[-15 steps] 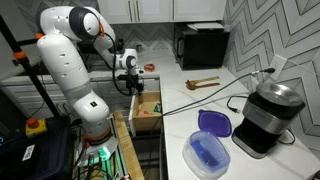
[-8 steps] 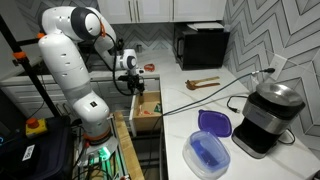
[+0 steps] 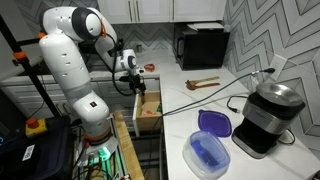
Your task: Put the red spoon in the drawer and then close the drawer
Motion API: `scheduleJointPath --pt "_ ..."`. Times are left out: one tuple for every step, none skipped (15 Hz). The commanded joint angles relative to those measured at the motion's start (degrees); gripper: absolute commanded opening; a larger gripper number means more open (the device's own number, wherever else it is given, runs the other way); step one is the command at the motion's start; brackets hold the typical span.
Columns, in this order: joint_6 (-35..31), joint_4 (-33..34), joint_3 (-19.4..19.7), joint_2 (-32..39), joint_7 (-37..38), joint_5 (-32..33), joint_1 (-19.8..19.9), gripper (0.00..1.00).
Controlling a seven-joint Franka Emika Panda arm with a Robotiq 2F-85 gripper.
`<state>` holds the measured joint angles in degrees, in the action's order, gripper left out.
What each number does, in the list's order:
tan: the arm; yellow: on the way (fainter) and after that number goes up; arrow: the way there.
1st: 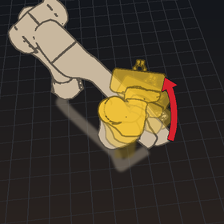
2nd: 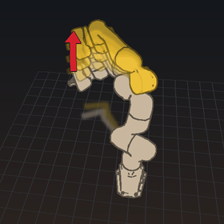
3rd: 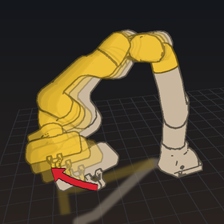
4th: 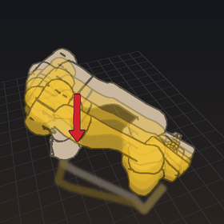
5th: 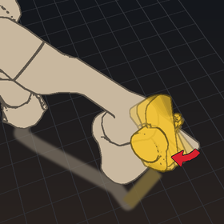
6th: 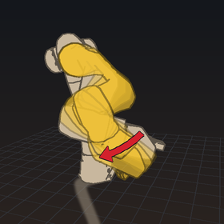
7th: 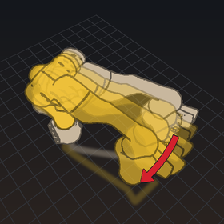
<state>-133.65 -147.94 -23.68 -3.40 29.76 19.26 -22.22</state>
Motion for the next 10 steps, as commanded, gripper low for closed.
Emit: scheduleJointPath --pt "-0.5 -0.1 0.0 0.1 6.1 5.4 1.2 1.00" --pt "-0.4 0.2 0.1 0.1 7.3 6.4 1.5 1.00" --pt "-0.2 0.4 0.3 0.2 8.6 7.5 1.8 1.00" --pt "0.1 0.7 0.4 0.4 9.8 8.3 2.1 1.00" --pt "0.4 0.9 0.6 0.5 11.2 9.3 2.3 1.00" --pt "0.3 1.1 0.7 0.6 12.4 10.1 2.6 1.00" --pt "-0.1 1.3 1.0 0.9 13.6 11.3 3.0 1.00" --pt "-0.2 1.4 1.1 1.1 14.7 12.3 3.3 1.00" --pt "-0.4 1.6 1.4 1.5 15.8 13.5 3.6 1.00" --pt "-0.4 1.8 1.5 1.6 16.7 14.4 3.7 1.00"
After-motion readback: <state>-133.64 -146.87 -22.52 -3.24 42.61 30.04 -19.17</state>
